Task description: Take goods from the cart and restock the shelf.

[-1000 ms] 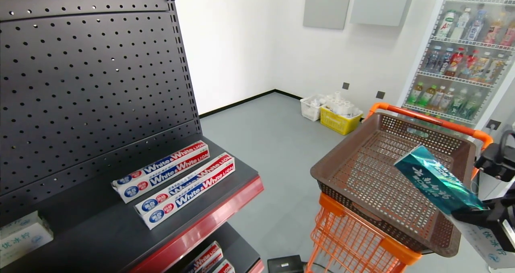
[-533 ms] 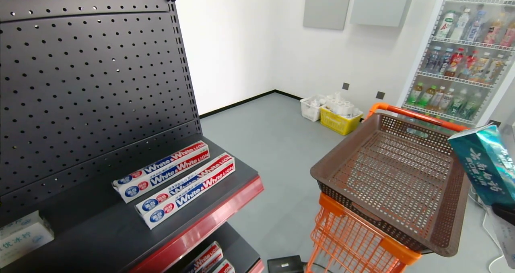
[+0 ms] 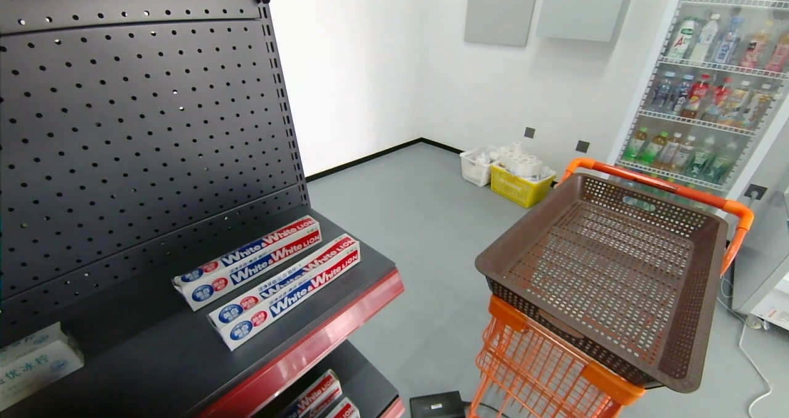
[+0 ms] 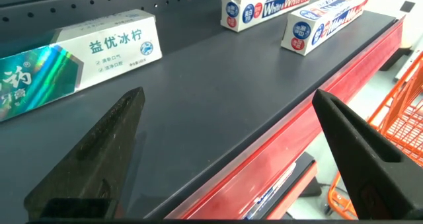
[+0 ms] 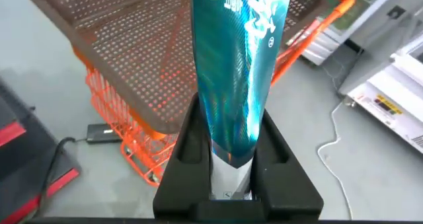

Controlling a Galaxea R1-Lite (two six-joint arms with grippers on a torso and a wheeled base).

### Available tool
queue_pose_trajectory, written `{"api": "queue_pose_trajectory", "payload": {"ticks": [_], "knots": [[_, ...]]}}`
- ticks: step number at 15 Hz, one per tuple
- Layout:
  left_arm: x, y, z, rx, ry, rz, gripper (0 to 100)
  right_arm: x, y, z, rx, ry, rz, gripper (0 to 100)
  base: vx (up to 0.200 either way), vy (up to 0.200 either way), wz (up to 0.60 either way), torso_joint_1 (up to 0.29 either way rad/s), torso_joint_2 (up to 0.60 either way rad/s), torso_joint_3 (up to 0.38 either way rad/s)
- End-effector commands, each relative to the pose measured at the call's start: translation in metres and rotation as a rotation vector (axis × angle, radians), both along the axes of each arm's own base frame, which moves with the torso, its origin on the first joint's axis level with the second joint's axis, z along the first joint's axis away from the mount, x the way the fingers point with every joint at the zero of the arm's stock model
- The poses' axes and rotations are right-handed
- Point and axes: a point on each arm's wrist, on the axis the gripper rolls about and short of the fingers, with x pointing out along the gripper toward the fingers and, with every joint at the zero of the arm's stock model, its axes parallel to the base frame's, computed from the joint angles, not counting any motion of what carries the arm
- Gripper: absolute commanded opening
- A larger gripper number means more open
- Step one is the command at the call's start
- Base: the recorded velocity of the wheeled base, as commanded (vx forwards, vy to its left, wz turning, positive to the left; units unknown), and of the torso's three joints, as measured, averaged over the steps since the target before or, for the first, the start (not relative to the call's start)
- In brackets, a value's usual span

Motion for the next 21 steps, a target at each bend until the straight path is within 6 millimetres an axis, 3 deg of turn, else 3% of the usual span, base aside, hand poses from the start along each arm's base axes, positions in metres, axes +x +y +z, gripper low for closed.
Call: {"api": "queue_pose_trajectory", "payload": {"ticks": [1, 4, 8, 21], "knots": [[0.0, 0.0, 0.0, -0.001, 0.0, 0.0, 100, -0.016, 0.001, -0.003, -0.012, -0.064, -0.04, 0, 0.0, 0.0, 0.0, 0.0, 0.0, 0.0], [0.0, 0.0, 0.0, -0.001, 0.001, 0.0, 100, -0.028, 0.004, -0.014, -0.017, -0.098, -0.041, 0, 0.0, 0.0, 0.2, 0.001, 0.0, -0.001], [0.0, 0.0, 0.0, -0.001, 0.001, 0.0, 100, -0.038, 0.005, -0.013, -0.029, -0.155, -0.049, 0, 0.0, 0.0, 0.6, 0.004, 0.0, 0.001], [0.0, 0.0, 0.0, -0.001, 0.0, 0.0, 100, -0.042, 0.006, -0.021, -0.032, -0.164, -0.049, 0, 0.0, 0.0, 0.6, 0.004, 0.0, 0.003]]}}
